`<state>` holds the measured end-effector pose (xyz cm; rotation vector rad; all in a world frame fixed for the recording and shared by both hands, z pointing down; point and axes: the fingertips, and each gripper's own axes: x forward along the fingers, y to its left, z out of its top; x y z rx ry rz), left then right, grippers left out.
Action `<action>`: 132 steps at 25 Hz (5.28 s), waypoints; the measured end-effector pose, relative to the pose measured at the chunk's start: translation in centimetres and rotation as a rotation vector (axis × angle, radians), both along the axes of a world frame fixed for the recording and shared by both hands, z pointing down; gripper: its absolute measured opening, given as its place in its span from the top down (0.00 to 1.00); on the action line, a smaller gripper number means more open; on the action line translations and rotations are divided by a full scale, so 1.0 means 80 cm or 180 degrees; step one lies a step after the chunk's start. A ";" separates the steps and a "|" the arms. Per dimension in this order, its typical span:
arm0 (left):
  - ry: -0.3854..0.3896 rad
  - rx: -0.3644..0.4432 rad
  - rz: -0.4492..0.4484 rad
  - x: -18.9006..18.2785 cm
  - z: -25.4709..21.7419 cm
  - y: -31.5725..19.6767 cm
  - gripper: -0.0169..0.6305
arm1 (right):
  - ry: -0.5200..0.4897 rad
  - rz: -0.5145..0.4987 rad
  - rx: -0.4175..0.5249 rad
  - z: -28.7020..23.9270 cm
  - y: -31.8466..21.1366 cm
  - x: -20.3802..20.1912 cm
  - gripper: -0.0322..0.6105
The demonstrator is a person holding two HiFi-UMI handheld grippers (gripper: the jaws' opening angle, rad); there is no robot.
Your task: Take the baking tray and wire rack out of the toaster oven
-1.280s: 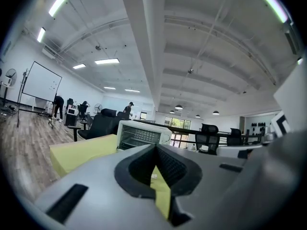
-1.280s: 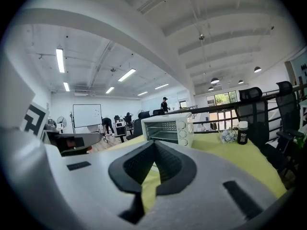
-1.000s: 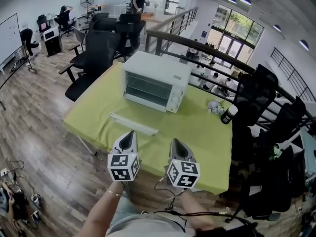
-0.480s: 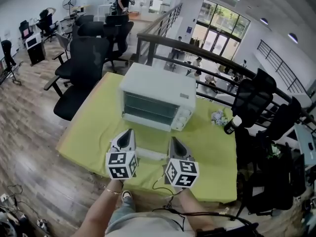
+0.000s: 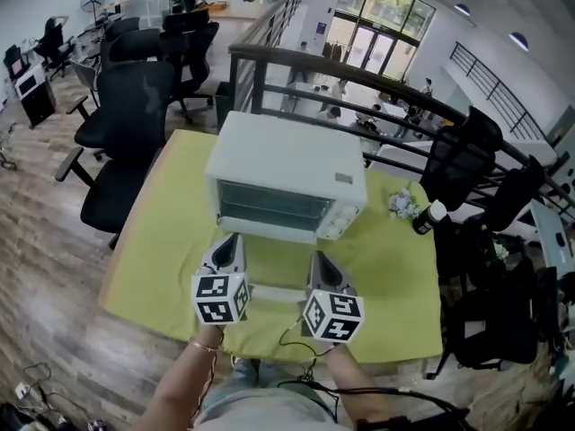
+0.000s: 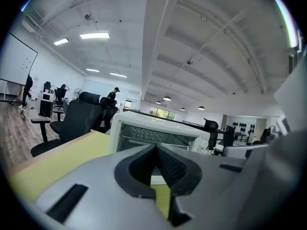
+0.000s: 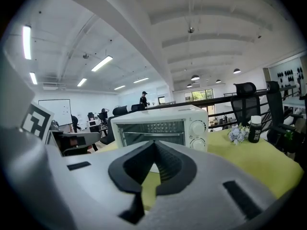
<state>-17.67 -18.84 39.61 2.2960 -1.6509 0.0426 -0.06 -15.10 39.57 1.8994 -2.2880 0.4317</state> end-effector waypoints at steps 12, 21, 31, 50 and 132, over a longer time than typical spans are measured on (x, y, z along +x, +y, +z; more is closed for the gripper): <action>-0.0038 -0.0193 0.0064 0.012 0.032 -0.021 0.98 | -0.0041 0.0033 -0.0127 0.023 -0.033 0.000 0.95; -0.0086 -0.0508 0.0011 0.004 0.098 -0.018 0.98 | -0.0105 0.0086 -0.0400 0.086 -0.036 0.006 0.95; -0.0192 -0.0817 -0.0017 -0.002 0.156 -0.013 0.98 | -0.0113 0.0069 -0.0604 0.144 -0.047 0.001 0.95; 0.0567 -0.0914 0.0050 0.014 0.148 -0.050 0.96 | -0.0940 0.0152 -0.0667 0.151 -0.073 -0.002 0.72; 0.2528 -0.1379 -0.0983 -0.024 0.225 -0.255 0.84 | -0.2988 0.1405 -0.0625 0.223 -0.254 0.056 0.82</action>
